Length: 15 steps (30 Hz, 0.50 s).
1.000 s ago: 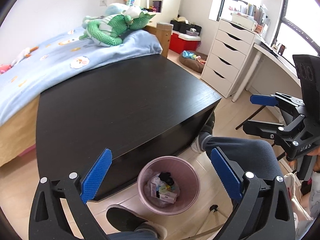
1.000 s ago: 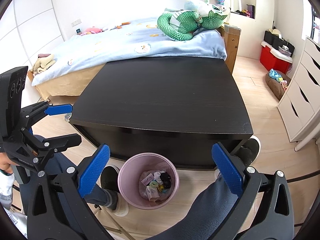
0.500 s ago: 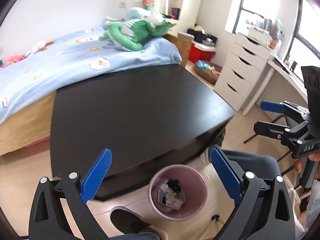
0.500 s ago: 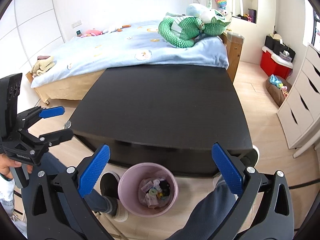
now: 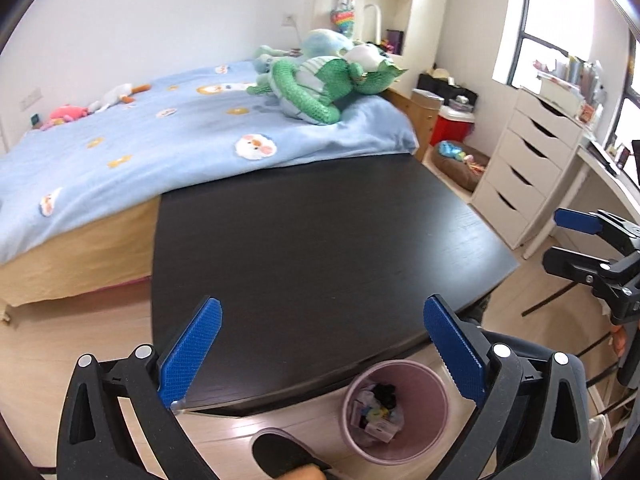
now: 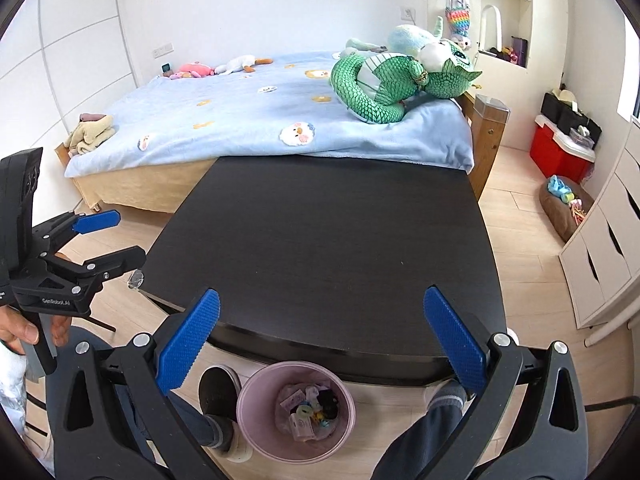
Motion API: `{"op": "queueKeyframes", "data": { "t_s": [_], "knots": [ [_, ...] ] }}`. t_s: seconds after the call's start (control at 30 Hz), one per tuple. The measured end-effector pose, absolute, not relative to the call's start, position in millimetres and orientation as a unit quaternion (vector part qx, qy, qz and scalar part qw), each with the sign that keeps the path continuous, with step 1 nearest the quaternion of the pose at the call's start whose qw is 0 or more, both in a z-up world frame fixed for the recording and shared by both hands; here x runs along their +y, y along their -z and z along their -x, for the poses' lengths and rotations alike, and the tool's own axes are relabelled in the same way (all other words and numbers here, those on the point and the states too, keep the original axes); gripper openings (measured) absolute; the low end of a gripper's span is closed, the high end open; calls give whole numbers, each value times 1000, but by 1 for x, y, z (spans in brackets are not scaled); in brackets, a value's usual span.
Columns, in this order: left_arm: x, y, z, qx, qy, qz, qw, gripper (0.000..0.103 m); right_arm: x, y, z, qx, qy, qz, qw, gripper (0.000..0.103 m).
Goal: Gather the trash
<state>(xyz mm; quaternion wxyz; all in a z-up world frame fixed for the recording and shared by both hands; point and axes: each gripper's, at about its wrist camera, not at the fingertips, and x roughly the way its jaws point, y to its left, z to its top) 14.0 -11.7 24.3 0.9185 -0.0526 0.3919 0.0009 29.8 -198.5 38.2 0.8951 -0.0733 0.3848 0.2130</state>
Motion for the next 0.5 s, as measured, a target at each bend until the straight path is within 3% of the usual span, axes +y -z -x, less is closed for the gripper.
{"op": "queueKeyframes", "data": {
  "t_s": [0.5],
  "knots": [
    [-9, -27, -16, 390, 21, 70, 918, 97, -192, -38, -36, 386, -216, 76, 894, 100]
  ]
}}
